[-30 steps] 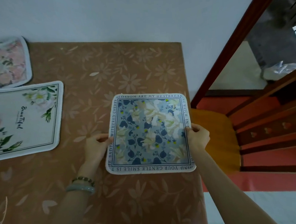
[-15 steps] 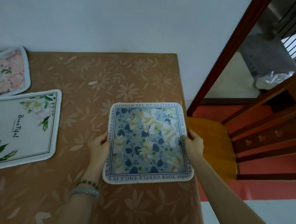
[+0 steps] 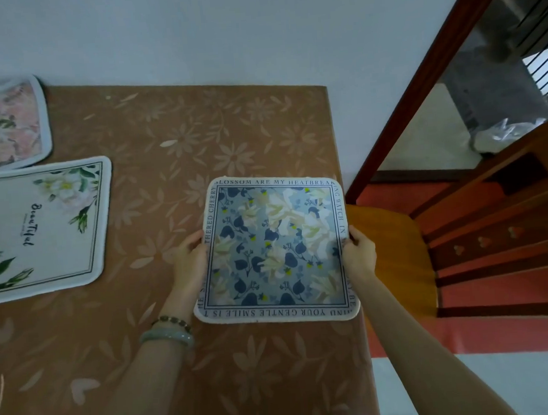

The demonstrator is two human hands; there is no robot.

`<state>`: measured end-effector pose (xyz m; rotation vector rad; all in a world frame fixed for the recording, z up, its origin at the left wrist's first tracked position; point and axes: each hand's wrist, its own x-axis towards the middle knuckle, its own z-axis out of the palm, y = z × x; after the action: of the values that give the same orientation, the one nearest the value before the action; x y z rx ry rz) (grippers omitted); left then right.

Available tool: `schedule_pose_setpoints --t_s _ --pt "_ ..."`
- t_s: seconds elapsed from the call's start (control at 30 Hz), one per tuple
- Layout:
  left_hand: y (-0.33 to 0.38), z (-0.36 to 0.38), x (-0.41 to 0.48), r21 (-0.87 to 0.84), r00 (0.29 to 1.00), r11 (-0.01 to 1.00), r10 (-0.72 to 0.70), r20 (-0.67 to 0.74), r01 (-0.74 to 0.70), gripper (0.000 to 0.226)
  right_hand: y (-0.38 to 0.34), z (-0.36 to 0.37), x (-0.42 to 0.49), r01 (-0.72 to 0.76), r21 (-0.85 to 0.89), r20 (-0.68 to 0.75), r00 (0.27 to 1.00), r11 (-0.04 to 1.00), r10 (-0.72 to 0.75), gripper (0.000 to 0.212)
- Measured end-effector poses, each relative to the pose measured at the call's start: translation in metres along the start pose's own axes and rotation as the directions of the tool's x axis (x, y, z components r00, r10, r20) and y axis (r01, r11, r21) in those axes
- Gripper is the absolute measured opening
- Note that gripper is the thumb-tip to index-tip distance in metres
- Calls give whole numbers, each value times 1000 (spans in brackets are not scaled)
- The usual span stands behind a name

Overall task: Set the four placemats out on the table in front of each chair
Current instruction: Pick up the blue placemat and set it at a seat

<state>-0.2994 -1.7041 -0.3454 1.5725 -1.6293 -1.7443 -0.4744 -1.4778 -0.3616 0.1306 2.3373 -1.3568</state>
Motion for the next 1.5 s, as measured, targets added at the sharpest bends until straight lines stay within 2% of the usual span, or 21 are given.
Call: schedule_pose_setpoints --t_s 0.17,0.37,0.47,0.77,0.87,0.93,1.0,1.07,1.13,1.17,1.23,1.27,1.33,1.43,1.5 --pt "1 -2 -4 15 998 1000 8 -70 -7 36 -5 -3 -7 18 53 -44 999 998 -15 35" --pt "-12 -2 -13 50 998 997 56 -41 -53 34 2 -7 -15 -1 55 -20 1000 999 3 39" --pt "-15 2 -19 31 996 997 73 -52 -72 35 3 -4 -14 1 67 -36 999 998 1 42" --pt "-12 13 -23 -72 993 995 63 -101 -70 32 2 -3 -7 47 50 -51 998 998 -45 31" --pt "-15 16 -21 -27 987 995 91 -131 -96 32 2 -3 -5 54 43 -43 998 998 -52 31" --pt "-17 17 -21 63 977 989 145 -155 -136 32 4 -2 -5 55 23 -29 998 998 -55 31" --pt "-16 18 -19 243 956 941 269 -118 -235 34 2 2 -4 95 -75 -25 995 993 -97 43" --pt "-13 19 -10 452 922 821 388 10 -350 44 -8 10 -4 267 -226 11 962 937 -272 52" --pt "-5 22 0 619 879 649 450 155 -442 56 -21 22 2 465 -415 127 881 782 -456 51" --pt "0 26 6 675 849 552 478 224 -489 58 -28 30 6 528 -481 201 844 700 -497 51" --pt "12 36 21 731 786 380 516 341 -567 59 -41 47 17 595 -542 309 798 593 -518 52" --pt "17 41 29 738 764 325 519 384 -591 59 -47 56 23 613 -559 347 784 558 -514 51" --pt "24 49 45 729 763 319 492 418 -606 59 -51 70 36 620 -616 400 777 486 -485 51" --pt "19 54 61 737 828 401 396 396 -544 61 -43 75 50 569 -693 419 818 443 -394 50" --pt "12 55 66 770 838 362 378 394 -525 62 -37 74 56 571 -707 436 817 418 -377 50"
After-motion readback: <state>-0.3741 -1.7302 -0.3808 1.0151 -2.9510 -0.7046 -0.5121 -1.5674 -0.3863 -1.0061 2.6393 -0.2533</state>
